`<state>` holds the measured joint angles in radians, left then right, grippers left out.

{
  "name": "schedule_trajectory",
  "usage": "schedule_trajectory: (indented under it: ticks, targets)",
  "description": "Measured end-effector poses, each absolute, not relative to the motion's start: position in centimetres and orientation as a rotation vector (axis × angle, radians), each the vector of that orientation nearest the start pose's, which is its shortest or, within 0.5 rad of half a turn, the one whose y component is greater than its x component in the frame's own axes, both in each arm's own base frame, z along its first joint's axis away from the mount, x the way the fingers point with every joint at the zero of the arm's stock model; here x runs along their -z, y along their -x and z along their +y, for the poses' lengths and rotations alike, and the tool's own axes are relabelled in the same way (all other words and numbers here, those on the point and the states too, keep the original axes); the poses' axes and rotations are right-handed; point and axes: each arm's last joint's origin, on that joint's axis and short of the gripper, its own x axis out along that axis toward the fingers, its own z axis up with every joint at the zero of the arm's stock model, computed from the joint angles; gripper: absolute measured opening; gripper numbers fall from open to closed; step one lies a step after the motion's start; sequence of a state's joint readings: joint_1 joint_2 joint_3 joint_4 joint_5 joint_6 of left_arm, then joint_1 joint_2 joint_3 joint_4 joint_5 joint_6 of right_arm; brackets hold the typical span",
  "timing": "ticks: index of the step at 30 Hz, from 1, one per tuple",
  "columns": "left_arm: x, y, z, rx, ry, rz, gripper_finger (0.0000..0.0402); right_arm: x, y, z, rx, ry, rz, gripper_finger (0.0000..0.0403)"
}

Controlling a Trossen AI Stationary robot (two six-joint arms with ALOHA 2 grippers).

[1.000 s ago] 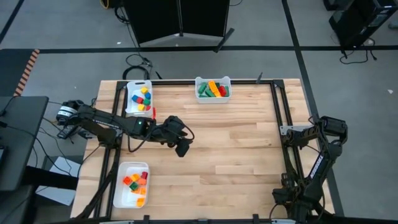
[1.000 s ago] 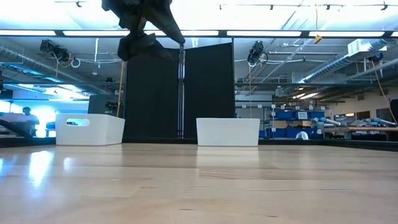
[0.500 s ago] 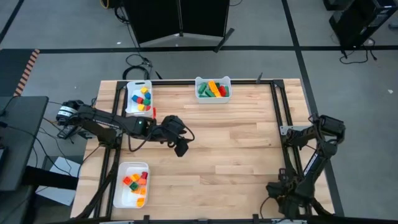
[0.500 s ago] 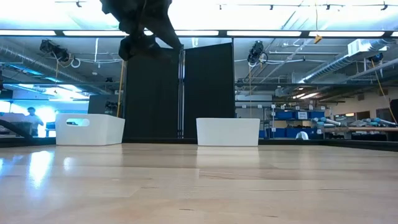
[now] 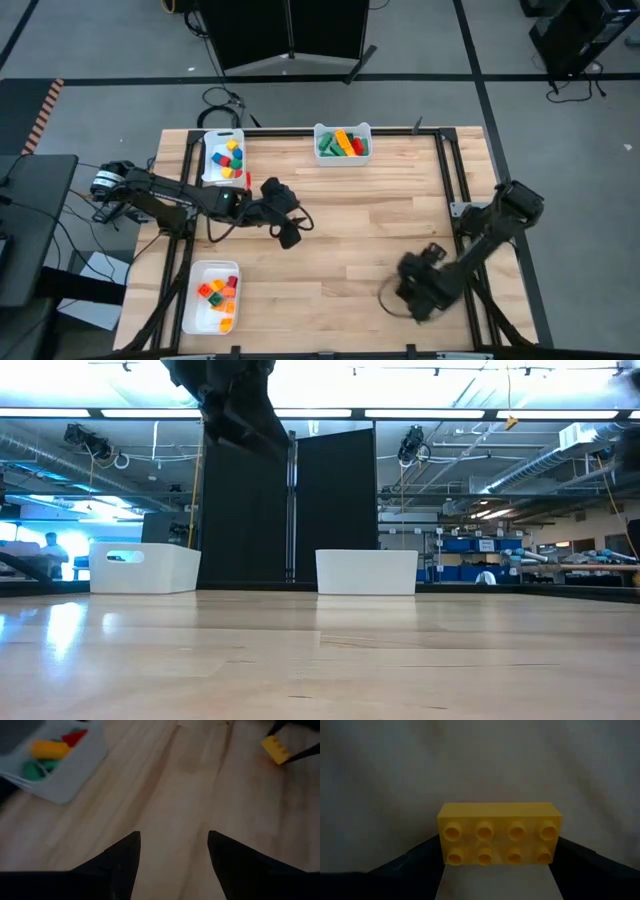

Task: Sort blocks by size
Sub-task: Put the yellow 8 stud game piece into the top right white bin

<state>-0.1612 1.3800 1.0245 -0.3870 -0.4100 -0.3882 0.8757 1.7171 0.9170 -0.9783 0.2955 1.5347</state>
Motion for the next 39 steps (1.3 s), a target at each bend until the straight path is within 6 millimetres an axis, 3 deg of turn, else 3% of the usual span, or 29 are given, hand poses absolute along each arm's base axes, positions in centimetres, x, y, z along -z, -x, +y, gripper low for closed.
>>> schedule_trajectory:
  ticks: [6, 11, 16, 23, 28, 34, 39]
  targets:
    - [-26.8, -28.8, -2.3, -0.424, 0.013, 0.666, 0.0241, -14.2, -20.8, 14.4, 0.905, -0.335, 1.122, 0.032]
    - [-26.2, -27.4, -0.4, -0.402, -0.046, 0.709, 0.0241, -16.3, -24.4, 9.0, 0.981, -0.433, 0.985, 0.032]
    - [-25.9, -24.6, 1.5, -0.401, -0.063, 0.693, 0.0241, -20.5, -28.1, 2.9, 0.971, -0.495, 0.871, 0.032]
    - [-24.9, -20.6, 2.8, -0.387, -0.033, 0.609, 0.0241, -28.1, -32.5, -6.6, 0.981, -0.467, 0.698, 0.032]
    - [-24.3, -18.9, 2.9, -0.397, -0.023, 0.589, 0.0241, -31.3, -34.7, -13.3, 1.032, -0.538, 0.638, 0.0321]
    - [-24.6, -18.1, 2.8, -0.382, -0.015, 0.572, 0.0241, -30.4, -37.4, -18.4, 1.065, -0.596, 0.723, 0.0321]
    - [-24.5, -17.9, 2.8, -0.381, -0.015, 0.596, 0.0241, -27.1, -38.7, -21.2, 1.106, -0.648, 0.9, 0.0321]
